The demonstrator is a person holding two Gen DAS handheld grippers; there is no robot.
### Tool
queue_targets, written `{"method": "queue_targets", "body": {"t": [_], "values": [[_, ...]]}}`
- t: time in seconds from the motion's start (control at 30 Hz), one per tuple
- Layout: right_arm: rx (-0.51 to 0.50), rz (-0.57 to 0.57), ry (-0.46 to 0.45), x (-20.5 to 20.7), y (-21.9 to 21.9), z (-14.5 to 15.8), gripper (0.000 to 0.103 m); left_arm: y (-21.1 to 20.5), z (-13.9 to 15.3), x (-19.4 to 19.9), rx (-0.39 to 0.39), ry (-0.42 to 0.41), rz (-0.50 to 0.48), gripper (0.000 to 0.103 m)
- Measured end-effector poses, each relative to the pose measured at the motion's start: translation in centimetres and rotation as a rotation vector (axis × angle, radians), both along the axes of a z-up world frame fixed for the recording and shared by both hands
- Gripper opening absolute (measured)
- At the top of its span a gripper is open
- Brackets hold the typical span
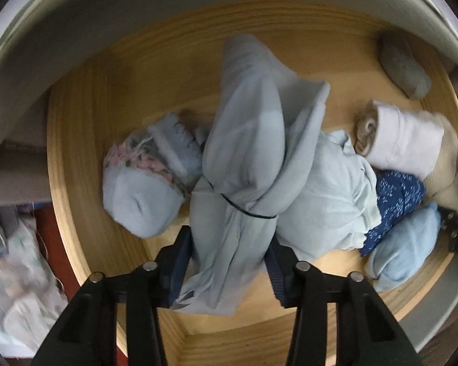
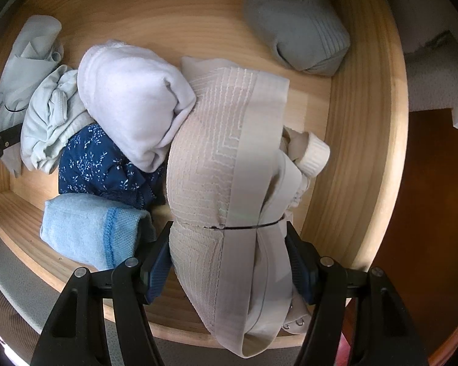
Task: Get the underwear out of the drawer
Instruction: 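Reach the left tool into the drawer and grasp the pale blue banded garment, then lift the pale blue banded garment out of the drawer with the left tool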
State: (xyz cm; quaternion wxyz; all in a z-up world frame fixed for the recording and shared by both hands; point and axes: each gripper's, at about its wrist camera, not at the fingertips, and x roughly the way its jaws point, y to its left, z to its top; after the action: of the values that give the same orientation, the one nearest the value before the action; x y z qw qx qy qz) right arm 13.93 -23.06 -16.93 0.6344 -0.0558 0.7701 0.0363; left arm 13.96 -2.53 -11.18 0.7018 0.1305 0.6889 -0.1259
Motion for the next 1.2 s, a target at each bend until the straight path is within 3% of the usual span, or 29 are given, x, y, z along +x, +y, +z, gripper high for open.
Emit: {"method": "queue_targets", "body": {"t": [0.2,0.43,0.53,0.7,0.8,1.07,1.2], "values": [[0.001,0.003,-0.002,0.0,0.0,0.3,0.064,2.4,-0.1,0.6,-0.028,0.056,0.132,0.037],[0.002,0.006,-0.002,0.0,0.1,0.5,0.064,6.4,-0.5,-0.5,-0.136,0.139,0.410,0.035],[0.003,0.008,-0.004,0.0,0.2,0.7,0.064,7.5,-0.5,-0.5,-0.152,0.136,0.458,0.036],[0.002,0.008,-0.005,-0.1,0.2,0.7,0.064,7.2,-2.0,-0.8,-0.164,0.162,0.490,0.052],[0.002,0.009,-0.004,-0.1,0.2,0.7,0.064,8.2,-3.2,-1.7,-0.179,0.174,0.510,0.053],[0.001,0.010,-0.005,-0.2,0.2,0.6,0.064,8.1,-1.7,-2.3,-0.156,0.110,0.480,0.032],[0.001,0.008,-0.005,-0.2,0.2,0.6,0.064,7.8,-0.9,-2.9,-0.162,0.090,0.468,0.031]]}}
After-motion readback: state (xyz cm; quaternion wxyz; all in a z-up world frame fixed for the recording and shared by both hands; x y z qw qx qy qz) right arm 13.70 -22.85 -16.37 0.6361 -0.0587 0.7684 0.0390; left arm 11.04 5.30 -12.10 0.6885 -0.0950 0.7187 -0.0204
